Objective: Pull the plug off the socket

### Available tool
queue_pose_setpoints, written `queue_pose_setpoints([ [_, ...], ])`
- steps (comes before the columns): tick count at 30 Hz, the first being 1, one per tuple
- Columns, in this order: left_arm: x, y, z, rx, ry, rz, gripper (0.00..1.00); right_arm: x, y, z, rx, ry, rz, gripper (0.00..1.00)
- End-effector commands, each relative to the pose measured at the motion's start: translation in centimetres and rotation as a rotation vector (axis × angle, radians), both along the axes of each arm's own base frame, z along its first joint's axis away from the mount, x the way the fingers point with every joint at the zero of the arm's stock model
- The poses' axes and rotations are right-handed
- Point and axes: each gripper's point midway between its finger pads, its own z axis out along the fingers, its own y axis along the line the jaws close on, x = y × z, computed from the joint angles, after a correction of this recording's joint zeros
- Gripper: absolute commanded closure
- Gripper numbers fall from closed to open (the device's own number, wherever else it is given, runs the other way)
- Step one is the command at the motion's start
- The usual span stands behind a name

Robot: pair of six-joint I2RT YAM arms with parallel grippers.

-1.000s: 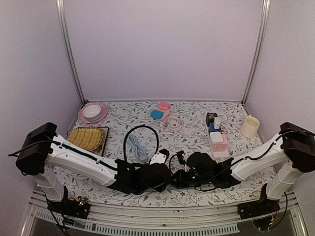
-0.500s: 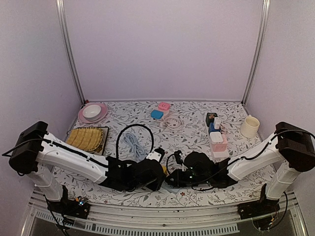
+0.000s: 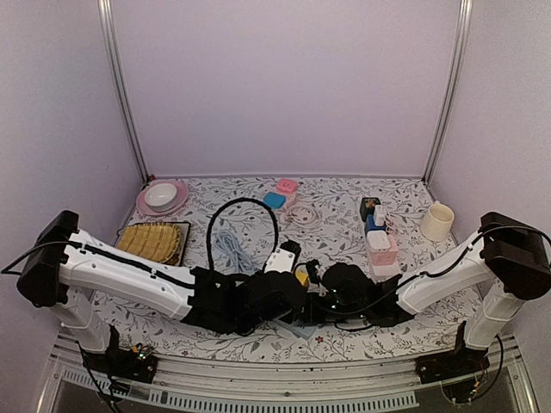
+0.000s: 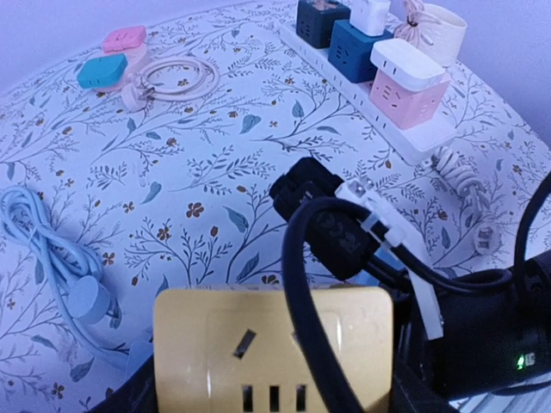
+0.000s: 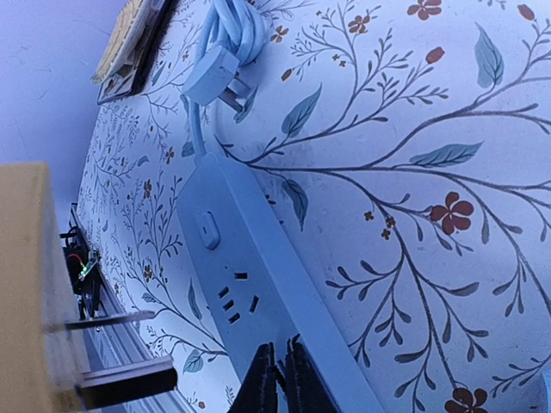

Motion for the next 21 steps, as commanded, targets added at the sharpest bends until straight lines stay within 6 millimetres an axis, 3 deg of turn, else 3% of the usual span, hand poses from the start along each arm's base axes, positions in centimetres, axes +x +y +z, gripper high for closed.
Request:
queue_pose_setpoints([
  [1,0.1,1.7,0.6,-0.142,0.093,0.048,1.00,-1.2,-3.5,-3.5,-0.170,0.041,0.005,0.92],
  [8,1.5,8.4,-2.2,-0.305,0.257,0.180,1.00,-0.7,-3.4,-0.1,-0.101,-0.028,-0.002,0.92],
  [12,1.6,12.0,-4.9,-0.409,0.354,0.213,1.00,-0.5,-4.0,1.6,-0.070,-0.061,-0.017,0.91],
  [17,2.0,14.2,-6.0,-0.538,0.415,0.208,0.99,-0.2,-5.1,2.8,-0.054,-0.095,-0.049,0.89],
  [21,2.2,15.5,-6.6,-0.530,0.428,0.234,0.99,0.0,-6.2,3.6,-0.041,-0.117,-0.084,0.87],
])
